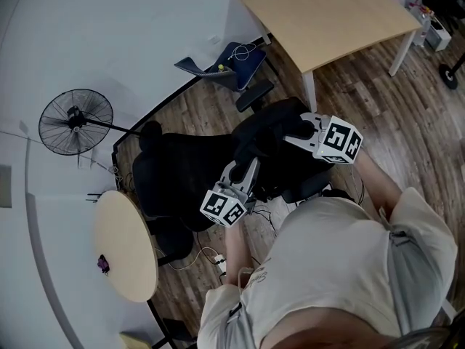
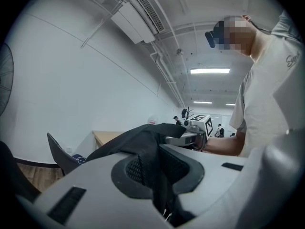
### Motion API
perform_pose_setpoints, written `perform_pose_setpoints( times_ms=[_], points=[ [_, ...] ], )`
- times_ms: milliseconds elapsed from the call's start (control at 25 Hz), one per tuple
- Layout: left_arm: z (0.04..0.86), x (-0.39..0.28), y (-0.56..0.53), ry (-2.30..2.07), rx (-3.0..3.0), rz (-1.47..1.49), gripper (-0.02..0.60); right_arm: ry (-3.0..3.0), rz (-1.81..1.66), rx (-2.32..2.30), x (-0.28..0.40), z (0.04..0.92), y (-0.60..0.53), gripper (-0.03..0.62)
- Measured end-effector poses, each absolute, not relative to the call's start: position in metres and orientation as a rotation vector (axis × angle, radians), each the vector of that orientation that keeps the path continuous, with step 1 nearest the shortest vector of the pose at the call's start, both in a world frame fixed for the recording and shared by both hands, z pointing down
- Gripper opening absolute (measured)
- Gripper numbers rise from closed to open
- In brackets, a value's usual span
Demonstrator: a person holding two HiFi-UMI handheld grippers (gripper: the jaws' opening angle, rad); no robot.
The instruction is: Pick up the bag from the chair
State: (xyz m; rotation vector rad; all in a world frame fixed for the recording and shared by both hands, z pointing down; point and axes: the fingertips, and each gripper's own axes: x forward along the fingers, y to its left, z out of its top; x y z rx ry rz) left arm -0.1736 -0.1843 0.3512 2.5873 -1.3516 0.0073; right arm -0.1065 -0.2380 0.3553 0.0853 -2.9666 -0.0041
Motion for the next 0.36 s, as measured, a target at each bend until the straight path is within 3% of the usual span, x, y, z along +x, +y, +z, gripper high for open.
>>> perform_pose_setpoints(
  times_ms=[360],
  points=[
    [0.362,-0.178,-0.178,-1.34,2.559,-0.013,0.049,-2.933,0.04,0.062,-0.111,0.368,-0.232,0.025]
  ],
)
